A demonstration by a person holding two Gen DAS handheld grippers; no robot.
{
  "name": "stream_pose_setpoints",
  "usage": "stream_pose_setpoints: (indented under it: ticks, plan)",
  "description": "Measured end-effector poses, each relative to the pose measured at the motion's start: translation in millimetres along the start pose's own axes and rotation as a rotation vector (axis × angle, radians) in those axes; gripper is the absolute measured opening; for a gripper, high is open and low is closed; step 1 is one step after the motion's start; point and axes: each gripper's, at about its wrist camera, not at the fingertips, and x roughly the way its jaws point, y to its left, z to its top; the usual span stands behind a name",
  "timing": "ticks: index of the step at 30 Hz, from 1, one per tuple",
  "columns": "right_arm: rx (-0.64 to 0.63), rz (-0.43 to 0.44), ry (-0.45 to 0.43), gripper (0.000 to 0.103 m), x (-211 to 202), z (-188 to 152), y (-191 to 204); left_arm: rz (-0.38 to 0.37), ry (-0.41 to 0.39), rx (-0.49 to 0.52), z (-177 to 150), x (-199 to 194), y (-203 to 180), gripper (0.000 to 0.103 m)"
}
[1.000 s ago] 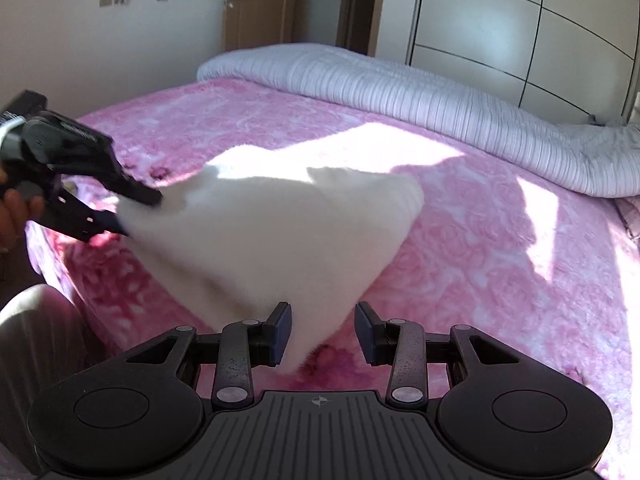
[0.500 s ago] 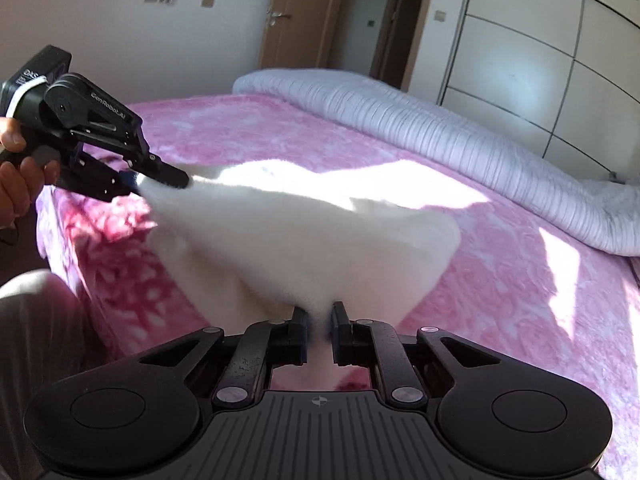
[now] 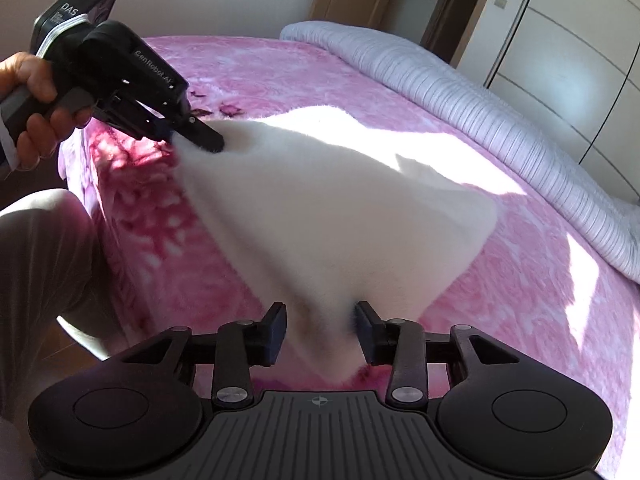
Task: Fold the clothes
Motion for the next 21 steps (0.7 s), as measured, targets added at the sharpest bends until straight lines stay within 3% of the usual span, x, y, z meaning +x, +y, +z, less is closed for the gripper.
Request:
stream_pose_setpoints:
  ticks: [4, 6, 8, 11, 16, 18, 21]
  plan:
    - [0.273, 0.084, -0.021, 0.039, -23, 9, -43, -0.003, 0.002, 0.067, 14, -19, -18, 0.02]
    - [0.453, 0.113, -0.056, 0.039, -32, 11, -69, 0.034, -0.007, 0.141, 20, -29, -34, 0.018]
    - [0.626, 0.113, -0.084, 0.039, -35, 11, -90, 0.086, -0.055, 0.199, 26, -37, -45, 0.015]
    - [0.77, 0.102, -0.08, 0.039, -22, 10, -103, 0.149, -0.129, 0.265, 35, -48, -57, 0.015]
    - [0.775, 0.05, -0.042, 0.039, 5, 14, -86, 0.032, -0.07, 0.26, 32, -26, -66, 0.015]
    - [0.683, 0.028, -0.018, 0.039, 9, 19, -78, 0.045, -0.036, 0.297, 26, -6, -70, 0.016]
    - [0.546, -0.004, 0.017, 0.04, 15, 26, -65, 0.124, -0.03, 0.353, 11, 13, -65, 0.016]
